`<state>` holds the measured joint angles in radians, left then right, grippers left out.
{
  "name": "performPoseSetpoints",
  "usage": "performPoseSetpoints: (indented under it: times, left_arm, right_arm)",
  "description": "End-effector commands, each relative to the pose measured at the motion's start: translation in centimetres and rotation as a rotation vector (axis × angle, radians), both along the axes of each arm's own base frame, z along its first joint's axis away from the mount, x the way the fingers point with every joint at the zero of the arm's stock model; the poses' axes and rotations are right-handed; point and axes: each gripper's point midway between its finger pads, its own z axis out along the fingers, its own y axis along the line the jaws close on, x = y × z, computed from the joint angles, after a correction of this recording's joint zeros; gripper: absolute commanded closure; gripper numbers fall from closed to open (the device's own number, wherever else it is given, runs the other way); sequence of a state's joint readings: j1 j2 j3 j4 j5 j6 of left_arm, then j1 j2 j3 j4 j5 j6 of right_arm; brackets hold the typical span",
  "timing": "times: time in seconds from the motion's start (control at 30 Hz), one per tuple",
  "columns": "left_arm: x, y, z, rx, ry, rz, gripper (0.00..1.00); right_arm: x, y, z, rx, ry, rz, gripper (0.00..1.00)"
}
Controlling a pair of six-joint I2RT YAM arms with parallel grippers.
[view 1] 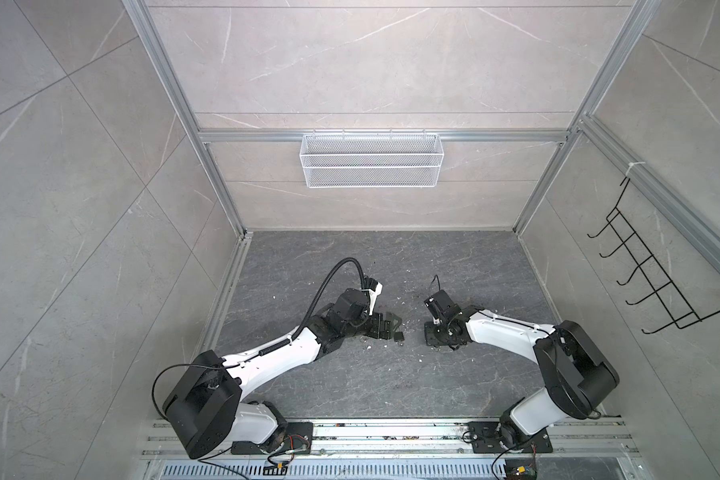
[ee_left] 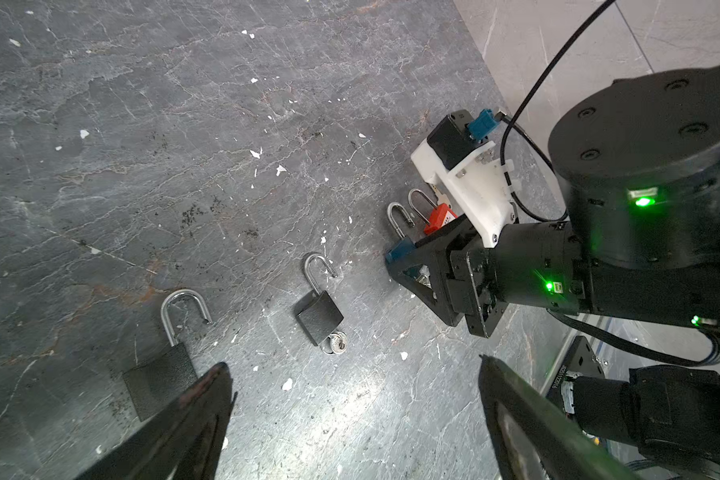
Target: Lock with the key
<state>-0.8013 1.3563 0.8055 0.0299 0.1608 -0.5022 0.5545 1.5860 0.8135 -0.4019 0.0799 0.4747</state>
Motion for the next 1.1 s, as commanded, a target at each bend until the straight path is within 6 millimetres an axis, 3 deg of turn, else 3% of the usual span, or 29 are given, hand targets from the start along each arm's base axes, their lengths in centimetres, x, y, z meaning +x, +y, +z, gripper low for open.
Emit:
performPoseSetpoints:
  times: [0.0,0.7,1.07]
  left_arm:
    - [0.16,-0.1,0.84,-0.034,-0.017,-0.001,0.06]
    - [0.15,-0.04,0.26,-0.028,-0.008,-0.003,0.06]
    - [0.25,0.02,0.29,-0.03,-0.008,0.0,0.07]
  right_arm:
    - [-0.39,0.06,-0.93,-0.012,0.031,0.001,0.51]
    - [-0.76,0.15,-1.56,-0.078,0.052,0.013,0.55]
    - [-0.94,0.25,-1.53,-0.077,0.056,0.015,0.62]
